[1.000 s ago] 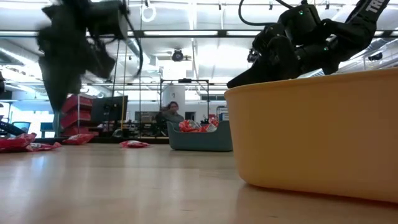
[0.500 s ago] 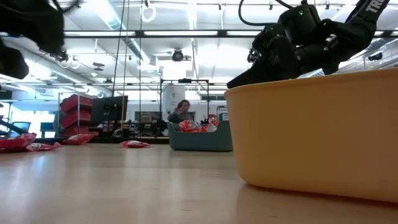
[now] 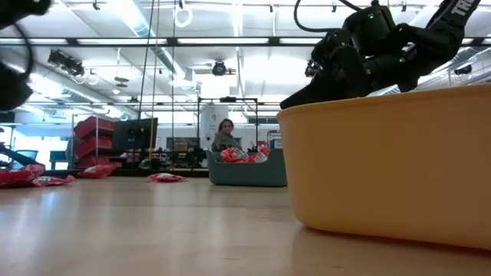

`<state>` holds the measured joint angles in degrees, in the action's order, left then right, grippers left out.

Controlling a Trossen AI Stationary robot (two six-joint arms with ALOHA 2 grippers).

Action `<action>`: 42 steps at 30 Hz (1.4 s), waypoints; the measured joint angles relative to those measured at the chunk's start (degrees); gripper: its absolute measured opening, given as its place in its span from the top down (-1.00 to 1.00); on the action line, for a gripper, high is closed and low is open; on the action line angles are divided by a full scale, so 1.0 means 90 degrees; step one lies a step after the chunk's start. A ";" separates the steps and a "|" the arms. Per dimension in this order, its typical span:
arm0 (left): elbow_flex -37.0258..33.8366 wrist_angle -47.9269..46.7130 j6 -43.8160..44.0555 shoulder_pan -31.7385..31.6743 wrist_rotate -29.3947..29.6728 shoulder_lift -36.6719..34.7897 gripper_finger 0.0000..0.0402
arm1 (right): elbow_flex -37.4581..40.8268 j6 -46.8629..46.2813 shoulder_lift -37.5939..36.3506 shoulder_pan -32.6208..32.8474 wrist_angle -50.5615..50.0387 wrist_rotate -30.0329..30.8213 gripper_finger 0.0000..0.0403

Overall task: Sort candy
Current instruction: Move the red chocolate to the, then adjust the center blue bin

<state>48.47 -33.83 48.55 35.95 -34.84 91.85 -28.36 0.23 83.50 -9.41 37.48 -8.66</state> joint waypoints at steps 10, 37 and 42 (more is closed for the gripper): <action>-0.0002 -0.0134 0.0469 0.0315 0.0039 0.0291 1.00 | -0.0002 0.0109 0.0002 0.0000 -0.0035 0.0000 1.00; 0.0828 -0.3019 -0.2409 -0.2177 0.2104 0.0011 1.00 | -0.0002 0.0189 0.0002 -0.0012 -0.0174 -0.0001 1.00; 0.0821 -0.2989 -0.2231 -0.2085 0.2560 -0.0087 1.00 | -0.0002 0.0242 0.0002 -0.0012 -0.0177 0.0000 0.99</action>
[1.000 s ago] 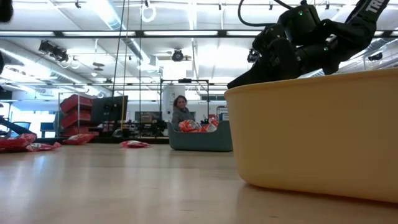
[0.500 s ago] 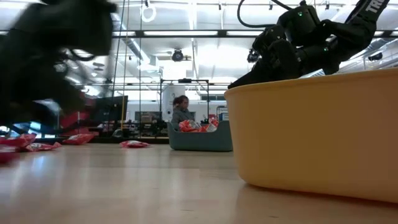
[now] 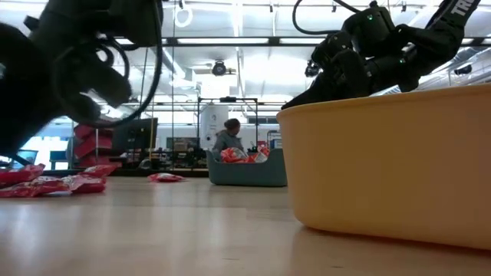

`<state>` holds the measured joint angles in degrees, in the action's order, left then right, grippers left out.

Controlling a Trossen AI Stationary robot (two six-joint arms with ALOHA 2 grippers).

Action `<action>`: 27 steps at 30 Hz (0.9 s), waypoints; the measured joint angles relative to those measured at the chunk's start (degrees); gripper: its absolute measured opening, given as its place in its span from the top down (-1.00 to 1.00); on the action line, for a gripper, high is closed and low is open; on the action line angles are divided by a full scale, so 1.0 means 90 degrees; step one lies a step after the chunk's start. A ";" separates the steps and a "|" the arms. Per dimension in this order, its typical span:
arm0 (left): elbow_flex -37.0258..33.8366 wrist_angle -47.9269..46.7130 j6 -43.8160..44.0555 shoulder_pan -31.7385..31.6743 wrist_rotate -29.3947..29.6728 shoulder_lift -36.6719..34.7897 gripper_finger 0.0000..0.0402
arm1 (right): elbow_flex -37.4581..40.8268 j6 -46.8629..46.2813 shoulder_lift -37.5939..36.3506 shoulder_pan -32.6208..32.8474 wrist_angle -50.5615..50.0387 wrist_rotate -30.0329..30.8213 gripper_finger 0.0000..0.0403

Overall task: Sort candy
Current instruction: Adjust the center blue bin

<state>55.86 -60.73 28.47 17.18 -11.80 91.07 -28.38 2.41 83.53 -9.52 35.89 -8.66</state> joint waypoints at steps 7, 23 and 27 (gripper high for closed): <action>0.0000 0.0923 -0.0978 -0.0809 0.0928 -0.0316 1.00 | 0.0000 -0.0250 0.0000 0.0002 0.0022 0.0415 1.00; 0.0010 0.4041 -0.3551 -0.3814 0.0824 -0.0254 1.00 | -0.1047 -0.0951 0.0000 -0.0020 -0.3205 0.1994 0.99; 0.0005 0.4040 -0.3753 -0.3997 0.0830 0.0043 1.00 | -0.1478 -0.1107 -0.0006 -0.0066 -0.4294 0.2436 1.00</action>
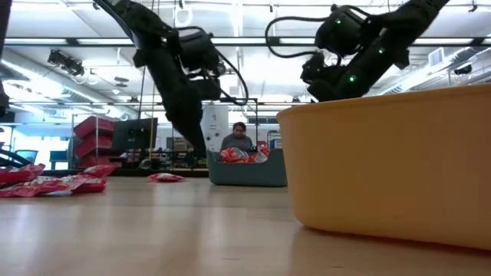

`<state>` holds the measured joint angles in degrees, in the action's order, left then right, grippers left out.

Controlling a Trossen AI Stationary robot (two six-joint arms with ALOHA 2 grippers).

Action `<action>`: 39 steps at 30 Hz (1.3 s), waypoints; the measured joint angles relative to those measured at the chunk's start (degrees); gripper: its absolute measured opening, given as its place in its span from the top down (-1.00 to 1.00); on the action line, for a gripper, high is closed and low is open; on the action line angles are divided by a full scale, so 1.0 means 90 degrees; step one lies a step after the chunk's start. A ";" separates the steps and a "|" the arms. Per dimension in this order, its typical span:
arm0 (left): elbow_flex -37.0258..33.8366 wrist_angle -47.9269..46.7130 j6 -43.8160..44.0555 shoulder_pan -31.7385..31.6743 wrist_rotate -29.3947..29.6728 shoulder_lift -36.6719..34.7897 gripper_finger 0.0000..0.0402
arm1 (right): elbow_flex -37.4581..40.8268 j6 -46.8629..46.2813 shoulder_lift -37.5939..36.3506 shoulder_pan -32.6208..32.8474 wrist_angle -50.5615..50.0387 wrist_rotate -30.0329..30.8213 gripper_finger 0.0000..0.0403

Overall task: Sort candy
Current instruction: Adjust the center blue bin

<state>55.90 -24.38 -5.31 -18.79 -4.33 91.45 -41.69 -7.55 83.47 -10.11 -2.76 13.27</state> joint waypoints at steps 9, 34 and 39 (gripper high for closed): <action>0.0002 0.2112 -0.0678 -0.0098 -0.0510 0.1054 1.00 | -0.0452 -0.0475 -0.0638 0.0265 -0.2022 0.0119 1.00; -0.1277 0.5399 -0.0378 -0.0530 -0.1150 0.0174 1.00 | -0.0893 0.0597 0.0345 -0.1277 -0.0832 -0.1711 1.00; -0.2027 0.6016 -0.0222 -0.0562 -0.1151 -0.0335 1.00 | -0.1121 0.0615 0.0897 -0.1362 -0.0954 -0.1832 1.00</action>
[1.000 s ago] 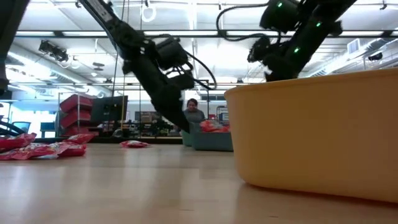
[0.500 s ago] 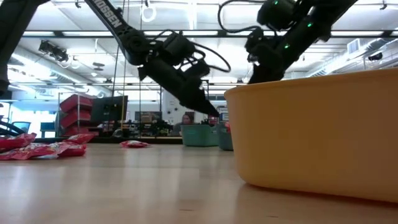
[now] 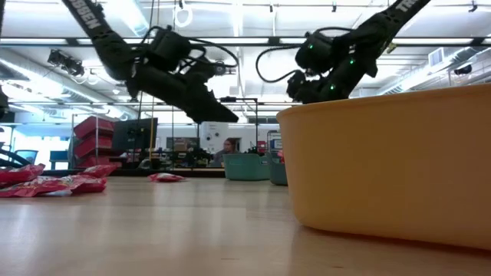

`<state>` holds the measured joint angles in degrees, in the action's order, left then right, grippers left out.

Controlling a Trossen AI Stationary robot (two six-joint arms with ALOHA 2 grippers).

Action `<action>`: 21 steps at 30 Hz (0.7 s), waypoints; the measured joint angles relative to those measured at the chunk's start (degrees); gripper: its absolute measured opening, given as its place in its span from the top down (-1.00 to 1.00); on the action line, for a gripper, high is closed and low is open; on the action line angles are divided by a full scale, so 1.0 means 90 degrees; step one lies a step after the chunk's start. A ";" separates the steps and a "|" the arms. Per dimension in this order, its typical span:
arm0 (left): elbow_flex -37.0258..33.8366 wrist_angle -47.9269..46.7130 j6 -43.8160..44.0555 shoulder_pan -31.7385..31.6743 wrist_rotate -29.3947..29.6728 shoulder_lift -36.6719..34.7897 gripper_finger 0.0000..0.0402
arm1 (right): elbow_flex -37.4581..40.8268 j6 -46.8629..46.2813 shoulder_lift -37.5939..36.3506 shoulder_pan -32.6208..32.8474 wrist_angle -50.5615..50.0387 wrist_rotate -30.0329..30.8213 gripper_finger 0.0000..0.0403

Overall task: Sort candy
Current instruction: Adjust the center blue bin, then move the yellow bin to the center

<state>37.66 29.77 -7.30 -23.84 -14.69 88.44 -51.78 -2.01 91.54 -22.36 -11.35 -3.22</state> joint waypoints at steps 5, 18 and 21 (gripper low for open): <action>-0.0385 0.0041 0.0025 -0.0011 0.0102 -0.0348 1.00 | -0.0108 -0.0286 0.0233 -0.0120 -0.0327 0.0025 1.00; -0.0569 0.0037 0.0178 -0.0006 0.0119 -0.0439 1.00 | -0.0098 -0.0828 -0.0311 -0.0539 -0.1623 0.2059 1.00; -0.0569 0.0043 0.0178 -0.0006 0.0087 -0.0439 1.00 | -0.0091 -0.0697 -0.0644 -0.0549 -0.1869 0.2226 1.00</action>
<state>32.53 30.16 -5.70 -23.89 -13.91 84.49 -52.60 -8.28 85.74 -27.31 -28.16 16.81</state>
